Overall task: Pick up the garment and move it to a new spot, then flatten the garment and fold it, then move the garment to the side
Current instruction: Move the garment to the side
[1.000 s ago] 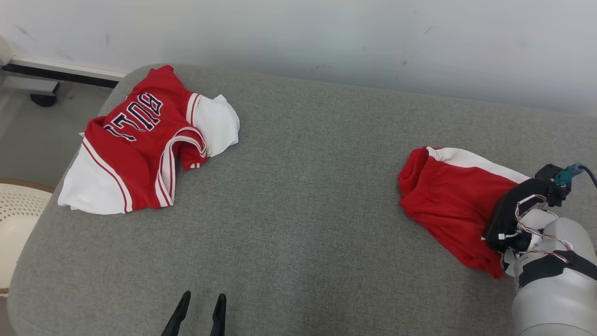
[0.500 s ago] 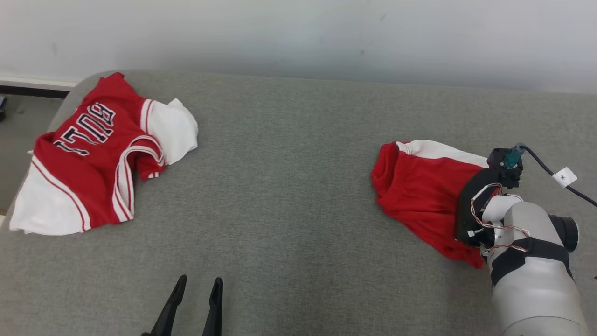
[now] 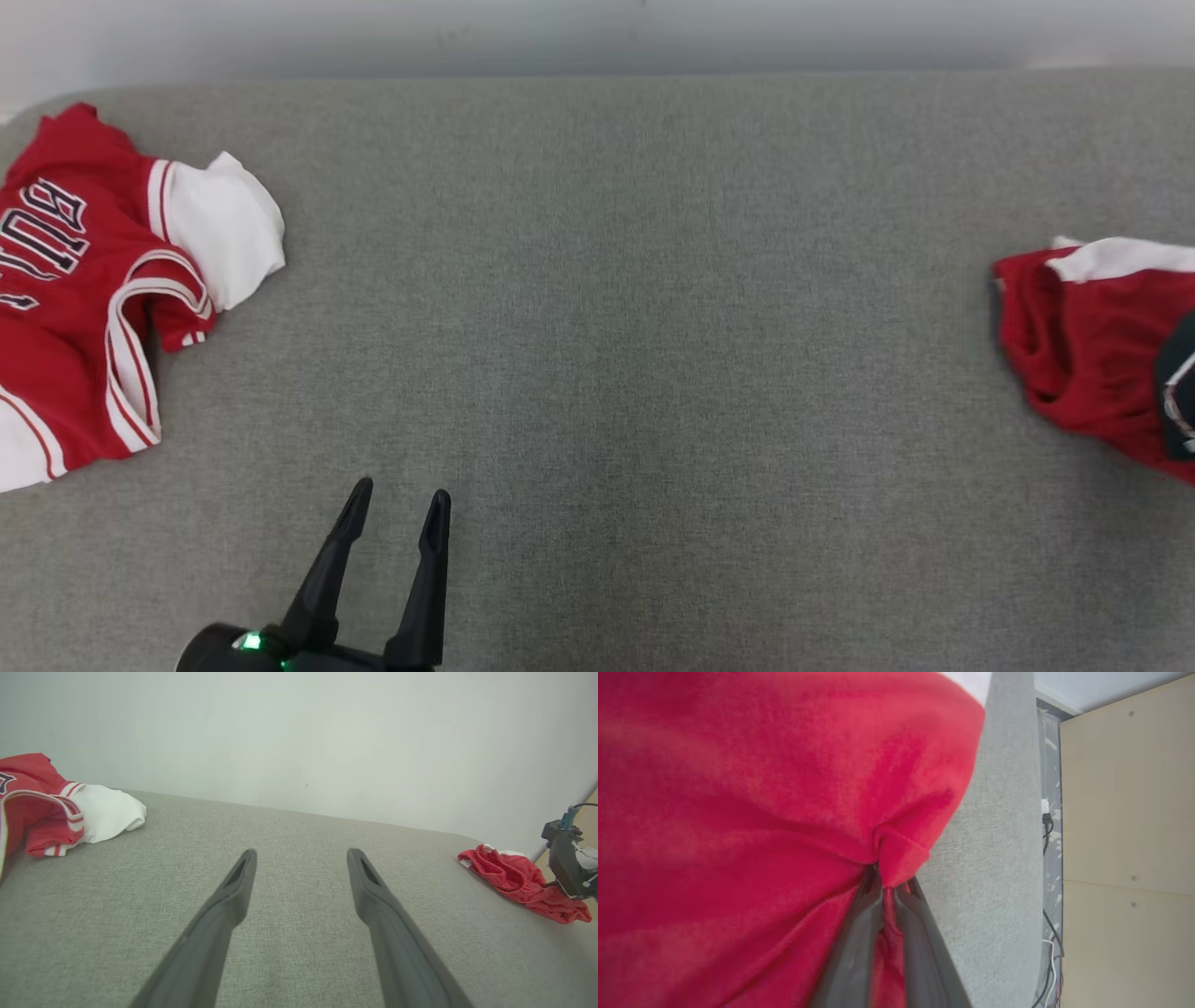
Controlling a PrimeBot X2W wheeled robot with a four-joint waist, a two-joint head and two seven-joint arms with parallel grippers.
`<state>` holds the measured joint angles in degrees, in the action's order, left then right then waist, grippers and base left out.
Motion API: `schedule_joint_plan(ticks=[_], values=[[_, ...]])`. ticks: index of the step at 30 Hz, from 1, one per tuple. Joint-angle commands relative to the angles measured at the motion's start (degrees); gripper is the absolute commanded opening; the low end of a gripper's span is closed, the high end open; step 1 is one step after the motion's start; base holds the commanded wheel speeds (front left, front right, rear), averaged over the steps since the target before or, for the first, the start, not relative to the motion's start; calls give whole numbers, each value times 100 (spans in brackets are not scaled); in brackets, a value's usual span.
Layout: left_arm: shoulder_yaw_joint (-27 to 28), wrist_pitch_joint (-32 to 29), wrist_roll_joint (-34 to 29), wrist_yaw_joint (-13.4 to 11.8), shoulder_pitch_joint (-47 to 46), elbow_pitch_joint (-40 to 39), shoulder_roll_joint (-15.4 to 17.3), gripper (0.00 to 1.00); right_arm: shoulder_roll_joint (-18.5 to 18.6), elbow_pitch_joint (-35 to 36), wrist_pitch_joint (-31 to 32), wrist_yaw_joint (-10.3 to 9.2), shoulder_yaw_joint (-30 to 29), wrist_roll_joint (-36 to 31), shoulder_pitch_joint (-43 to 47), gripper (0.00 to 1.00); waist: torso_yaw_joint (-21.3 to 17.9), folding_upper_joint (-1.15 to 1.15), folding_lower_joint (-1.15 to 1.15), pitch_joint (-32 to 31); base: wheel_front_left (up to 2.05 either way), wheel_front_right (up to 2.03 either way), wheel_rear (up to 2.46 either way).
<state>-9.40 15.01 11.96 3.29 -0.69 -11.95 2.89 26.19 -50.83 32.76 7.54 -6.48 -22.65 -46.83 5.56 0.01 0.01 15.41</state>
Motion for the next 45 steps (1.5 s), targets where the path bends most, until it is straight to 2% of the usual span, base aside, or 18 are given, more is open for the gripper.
schedule_joint_plan(ticks=[1,9,16,22,23,24,25,31,35,41,44,45], values=[[27,24,-41,25,-93,-84,0,100,138,76,-28,-10,132,75,-42,0,2,-1,-1,272,0,0,0],[-59,24,-156,105,-129,-215,1,100,1072,527,-119,-10,972,480,-217,0,178,-1,-1,551,0,0,0],[-50,24,-220,102,-91,-182,0,100,1582,908,233,-10,896,687,-9,0,251,-1,-1,590,0,0,0],[17,24,-271,113,-16,-183,5,100,1819,1498,434,-10,780,812,286,0,185,-1,-1,604,0,0,0],[26,24,-278,120,-5,-180,8,100,1800,1618,385,-10,733,828,325,0,164,-1,-1,601,0,0,0],[22,24,-288,127,-3,-172,8,100,1765,1720,358,-10,676,863,393,26,149,-1,-1,595,0,0,0],[21,24,-294,133,-7,-167,9,100,1722,1814,378,-10,614,874,445,100,128,-1,-1,580,0,0,0],[-11,24,-328,151,-22,-118,15,100,1509,2320,427,-10,434,940,681,100,61,-1,-1,417,0,0,0],[16,24,-386,65,45,-53,13,100,1161,2827,356,-10,181,1050,955,100,47,-1,-1,173,0,0,0],[131,24,-159,-141,194,96,7,100,339,3932,-123,-9,-98,1364,1671,100,77,-1,-1,-472,0,0,0],[169,-25,116,-280,397,393,5,100,-189,4583,-324,-9,-155,1711,2105,100,77,-1,-1,-855,0,0,0],[189,-89,180,-353,448,488,2,100,-329,4667,-567,-9,-215,1899,2324,100,71,-1,-1,-979,0,0,0]])
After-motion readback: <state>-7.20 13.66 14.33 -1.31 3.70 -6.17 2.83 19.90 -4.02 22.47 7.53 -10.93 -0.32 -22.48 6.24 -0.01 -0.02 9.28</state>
